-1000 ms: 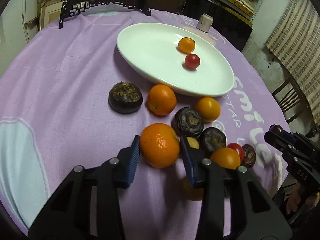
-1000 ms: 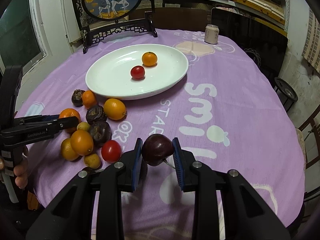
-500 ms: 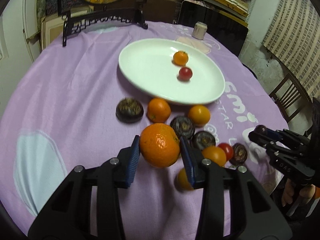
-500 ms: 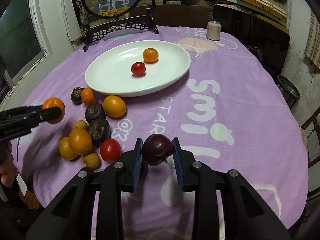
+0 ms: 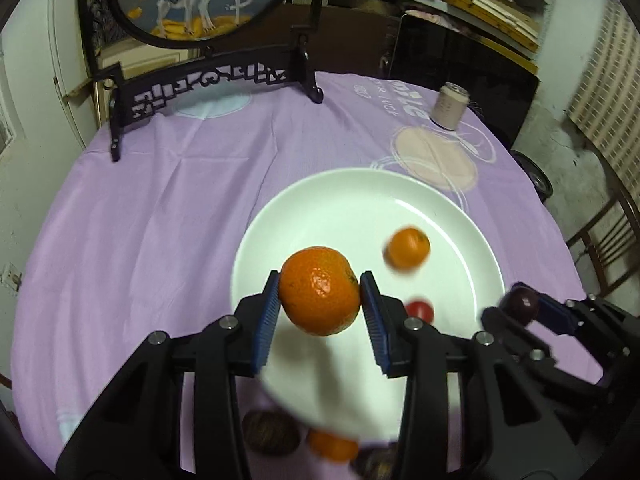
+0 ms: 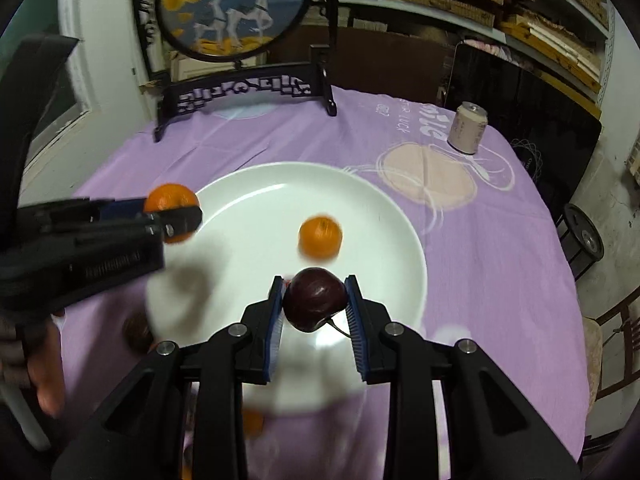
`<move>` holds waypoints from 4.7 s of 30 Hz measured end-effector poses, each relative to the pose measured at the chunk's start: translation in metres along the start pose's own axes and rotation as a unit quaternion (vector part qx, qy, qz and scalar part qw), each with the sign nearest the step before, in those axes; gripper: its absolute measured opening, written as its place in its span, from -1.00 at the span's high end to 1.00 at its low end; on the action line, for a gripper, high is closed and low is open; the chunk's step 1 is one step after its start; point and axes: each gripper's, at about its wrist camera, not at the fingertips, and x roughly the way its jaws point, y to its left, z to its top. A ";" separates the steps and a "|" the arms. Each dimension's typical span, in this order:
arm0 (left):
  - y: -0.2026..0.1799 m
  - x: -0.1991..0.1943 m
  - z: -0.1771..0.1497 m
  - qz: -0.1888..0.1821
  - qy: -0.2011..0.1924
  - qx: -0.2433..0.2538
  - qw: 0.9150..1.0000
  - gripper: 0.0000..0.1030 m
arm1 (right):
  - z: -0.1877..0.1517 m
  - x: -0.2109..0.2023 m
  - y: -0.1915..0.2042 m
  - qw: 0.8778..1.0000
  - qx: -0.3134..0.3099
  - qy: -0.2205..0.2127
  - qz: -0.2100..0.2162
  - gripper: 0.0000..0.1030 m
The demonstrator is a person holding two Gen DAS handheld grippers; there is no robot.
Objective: Organize fruits
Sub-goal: 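Carry the cherry and orange onto the white plate and open both grippers, then grasp a dark brown round fruit with the right gripper while the left gripper grasps an orange, then carry the brown fruit and orange onto the white plate and release both, then grasp a dark red cherry with the right gripper while the left gripper grasps a dark brown fruit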
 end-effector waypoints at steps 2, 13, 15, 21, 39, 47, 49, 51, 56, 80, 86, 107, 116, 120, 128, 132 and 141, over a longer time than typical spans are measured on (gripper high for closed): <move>0.002 0.015 0.008 -0.005 0.011 -0.014 1.000 0.21 | 0.012 0.024 -0.005 1.000 0.008 0.016 -0.004 0.41; 0.004 0.049 0.011 -0.017 0.038 -0.022 0.999 0.19 | 0.016 0.067 -0.021 0.998 0.037 0.043 -0.006 0.17; 0.010 0.039 0.010 -0.017 0.025 -0.030 0.999 0.18 | 0.014 0.066 -0.023 0.998 0.036 0.034 -0.024 0.12; 0.018 -0.033 -0.022 0.000 -0.051 -0.017 0.999 -0.26 | -0.014 0.025 -0.024 0.999 0.032 0.003 -0.035 0.12; 0.022 -0.108 -0.197 -0.035 -0.030 0.052 0.998 -0.55 | -0.172 -0.083 0.003 1.000 0.008 0.021 0.004 0.02; 0.020 -0.106 -0.208 -0.041 -0.016 0.059 0.997 -0.59 | -0.186 -0.078 0.010 0.999 -0.002 0.049 0.012 0.02; 0.020 -0.104 -0.210 -0.045 -0.013 0.059 0.997 -0.59 | -0.188 -0.073 0.010 0.998 -0.002 0.055 0.014 0.02; 0.017 -0.102 -0.212 -0.048 -0.008 0.063 0.997 -0.59 | -0.188 -0.063 0.011 0.998 0.001 0.063 0.026 0.02; 0.007 -0.090 -0.216 -0.056 0.016 0.075 0.996 -0.59 | -0.181 -0.051 0.025 0.999 -0.013 0.047 0.024 0.22; -0.011 -0.075 -0.214 -0.073 0.019 0.087 0.993 0.32 | -0.187 -0.076 -0.005 0.999 0.030 0.033 0.009 0.22; -0.002 -0.094 -0.208 -0.076 -0.004 0.083 0.994 0.32 | -0.184 -0.078 -0.002 0.999 0.026 0.031 0.014 0.22; 0.001 -0.053 -0.063 -0.056 -0.019 0.064 0.996 0.31 | -0.054 -0.043 0.006 0.999 -0.017 0.002 0.043 0.22; -0.014 0.012 0.007 -0.048 -0.005 0.024 0.999 0.31 | 0.005 0.047 -0.027 0.998 0.052 0.028 0.016 0.22; -0.015 0.027 0.006 -0.045 0.001 0.027 0.999 0.31 | 0.006 0.052 -0.029 0.999 0.043 0.025 0.000 0.22; 0.002 0.008 -0.002 -0.034 -0.037 0.017 0.999 -0.24 | 0.003 0.046 -0.037 0.997 0.052 -0.017 -0.050 0.03; 0.021 -0.017 -0.027 -0.035 -0.052 -0.011 0.998 -0.24 | -0.013 0.037 -0.044 0.996 0.060 -0.028 -0.054 0.03; 0.047 -0.090 -0.146 -0.028 -0.066 -0.001 0.997 -0.24 | -0.081 -0.019 -0.028 0.998 0.061 -0.031 0.003 0.02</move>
